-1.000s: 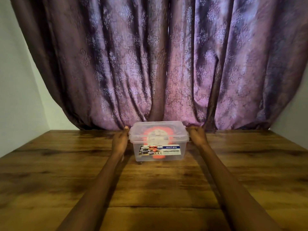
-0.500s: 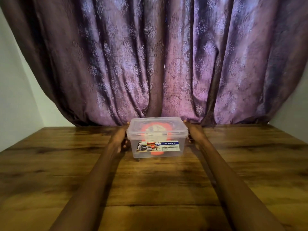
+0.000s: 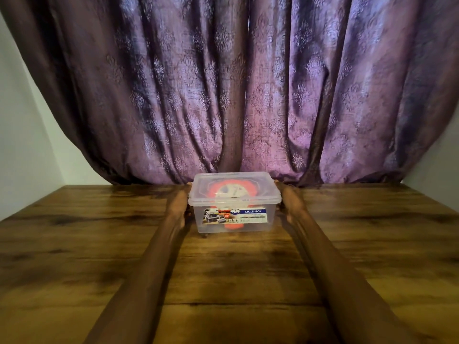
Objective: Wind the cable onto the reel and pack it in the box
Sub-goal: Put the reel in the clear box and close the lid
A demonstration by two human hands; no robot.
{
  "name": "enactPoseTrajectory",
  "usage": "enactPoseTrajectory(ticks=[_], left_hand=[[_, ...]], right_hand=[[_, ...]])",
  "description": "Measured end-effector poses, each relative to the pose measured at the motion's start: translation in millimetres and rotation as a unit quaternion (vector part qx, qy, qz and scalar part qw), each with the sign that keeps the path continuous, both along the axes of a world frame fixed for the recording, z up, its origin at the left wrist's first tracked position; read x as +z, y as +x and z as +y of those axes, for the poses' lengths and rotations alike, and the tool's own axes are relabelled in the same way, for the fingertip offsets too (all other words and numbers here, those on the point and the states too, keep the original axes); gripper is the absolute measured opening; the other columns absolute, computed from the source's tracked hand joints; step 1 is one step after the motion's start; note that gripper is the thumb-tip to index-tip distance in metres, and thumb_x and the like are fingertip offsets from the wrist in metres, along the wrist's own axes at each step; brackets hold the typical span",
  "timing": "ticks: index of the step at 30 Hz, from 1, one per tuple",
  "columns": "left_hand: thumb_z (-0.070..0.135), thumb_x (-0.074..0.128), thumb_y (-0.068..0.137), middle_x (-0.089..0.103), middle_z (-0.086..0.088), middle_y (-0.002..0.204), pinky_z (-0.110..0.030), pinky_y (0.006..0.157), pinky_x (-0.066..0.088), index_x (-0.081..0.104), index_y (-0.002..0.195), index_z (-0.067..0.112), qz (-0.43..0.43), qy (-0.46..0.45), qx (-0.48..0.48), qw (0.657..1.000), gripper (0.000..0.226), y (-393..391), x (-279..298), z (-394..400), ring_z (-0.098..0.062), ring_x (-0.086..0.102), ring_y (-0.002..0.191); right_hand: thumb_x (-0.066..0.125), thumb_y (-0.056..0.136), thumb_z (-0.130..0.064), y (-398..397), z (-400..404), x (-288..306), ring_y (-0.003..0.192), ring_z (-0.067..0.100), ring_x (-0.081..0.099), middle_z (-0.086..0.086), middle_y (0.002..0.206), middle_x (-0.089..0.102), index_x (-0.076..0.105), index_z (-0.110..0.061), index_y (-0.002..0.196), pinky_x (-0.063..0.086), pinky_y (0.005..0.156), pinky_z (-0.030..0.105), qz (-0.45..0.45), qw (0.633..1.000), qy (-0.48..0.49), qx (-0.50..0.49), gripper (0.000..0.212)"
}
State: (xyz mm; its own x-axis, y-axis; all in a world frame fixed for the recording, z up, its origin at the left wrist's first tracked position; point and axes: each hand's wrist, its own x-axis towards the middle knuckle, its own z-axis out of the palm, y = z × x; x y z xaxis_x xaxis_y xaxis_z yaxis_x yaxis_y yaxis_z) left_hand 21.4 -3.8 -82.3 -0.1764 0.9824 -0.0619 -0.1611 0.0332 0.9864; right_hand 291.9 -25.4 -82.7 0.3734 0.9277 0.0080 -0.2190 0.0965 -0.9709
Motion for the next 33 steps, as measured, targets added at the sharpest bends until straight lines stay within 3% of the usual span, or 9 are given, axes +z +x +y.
enactPoseTrajectory(ticks=[2,4,6,8,13,21,25,30,33], left_hand=[[0.037,0.058,0.096,0.073,0.0,0.068,-0.02,0.055,0.052,0.072,0.092,0.01,-0.027,-0.011,-0.007,1.0,0.031,2,-7,-1,-0.02,0.059,0.066],[0.05,0.059,0.092,0.077,-0.006,0.098,-0.037,0.081,0.055,0.075,0.11,0.013,-0.049,-0.004,-0.023,0.999,0.044,2,-15,-3,-0.025,0.068,0.085],[0.06,0.052,0.094,0.076,-0.007,0.111,-0.046,0.097,0.052,0.074,0.117,0.018,-0.046,-0.001,-0.043,0.998,0.053,1,-21,-3,-0.028,0.067,0.102],[0.062,0.048,0.095,0.074,-0.009,0.114,-0.049,0.103,0.048,0.074,0.113,0.02,-0.07,0.001,-0.063,0.996,0.053,-1,-20,-1,-0.03,0.065,0.107],[0.037,0.066,0.094,0.066,-0.004,0.092,-0.043,0.099,0.047,0.069,0.09,0.015,-0.181,-0.028,-0.036,0.983,0.023,-4,-11,4,-0.017,0.058,0.079],[0.006,0.057,0.096,0.065,-0.004,0.097,-0.026,0.071,0.051,0.065,0.098,0.013,-0.264,0.045,0.012,0.963,0.011,-3,-6,2,-0.014,0.059,0.079],[0.009,0.059,0.095,0.063,-0.015,0.108,-0.046,0.095,0.052,0.063,0.105,0.009,-0.262,0.107,0.0,0.959,0.011,11,-8,-6,-0.027,0.061,0.094],[0.008,0.068,0.087,0.063,-0.026,0.128,-0.063,0.1,0.048,0.06,0.125,0.005,-0.215,0.1,0.012,0.971,0.039,25,-10,-13,-0.048,0.059,0.114],[0.002,0.064,0.086,0.065,-0.022,0.12,-0.063,0.1,0.047,0.064,0.113,0.013,-0.217,0.097,-0.006,0.971,0.03,24,-9,-15,-0.044,0.06,0.107]], right_hand=[[0.068,0.085,-0.039,0,-1,-9,0.065,0.026,0.057,0.011,0.072,0.067,0.073,-0.01,0.09,0.04,0.054,0.03,-0.006,1.0,0.003,0.005,0.03],[0.063,0.083,-0.057,2,-2,-15,0.07,0.028,0.068,0.009,0.088,0.076,0.077,-0.015,0.093,0.049,0.06,0.034,-0.028,0.999,-0.014,0.035,0.045],[0.056,0.082,-0.07,5,-3,-18,0.071,0.019,0.075,-0.001,0.09,0.079,0.078,-0.032,0.091,0.056,0.059,0.031,-0.034,0.996,-0.04,0.074,0.045],[0.053,0.082,-0.074,10,-3,-18,0.067,0.014,0.074,-0.004,0.085,0.078,0.078,-0.031,0.091,0.056,0.055,0.027,-0.02,0.994,-0.055,0.09,0.05],[0.062,0.086,-0.055,11,-5,-15,0.06,0.009,0.062,-0.005,0.074,0.069,0.071,-0.022,0.097,0.054,0.06,0.027,0.038,0.995,-0.044,0.084,0.036],[0.066,0.089,-0.028,5,-1,-15,0.068,0.014,0.061,0.0,0.081,0.069,0.069,-0.017,0.096,0.05,0.052,0.025,0.123,0.992,0.0,0.033,0.013],[0.064,0.089,0.001,2,1,-10,0.067,0.013,0.058,0.007,0.087,0.068,0.066,-0.008,0.103,0.052,0.054,0.022,0.137,0.984,0.112,-0.012,0.017],[0.059,0.097,-0.014,-13,-2,-19,0.072,0.021,0.068,0.006,0.087,0.075,0.07,-0.007,0.102,0.057,0.057,0.029,0.139,0.982,0.125,-0.004,0.015],[0.059,0.095,-0.038,-19,-3,-24,0.091,0.036,0.071,0.016,0.106,0.075,0.071,-0.007,0.115,0.061,0.076,0.048,0.136,0.986,0.085,0.049,0.038]])
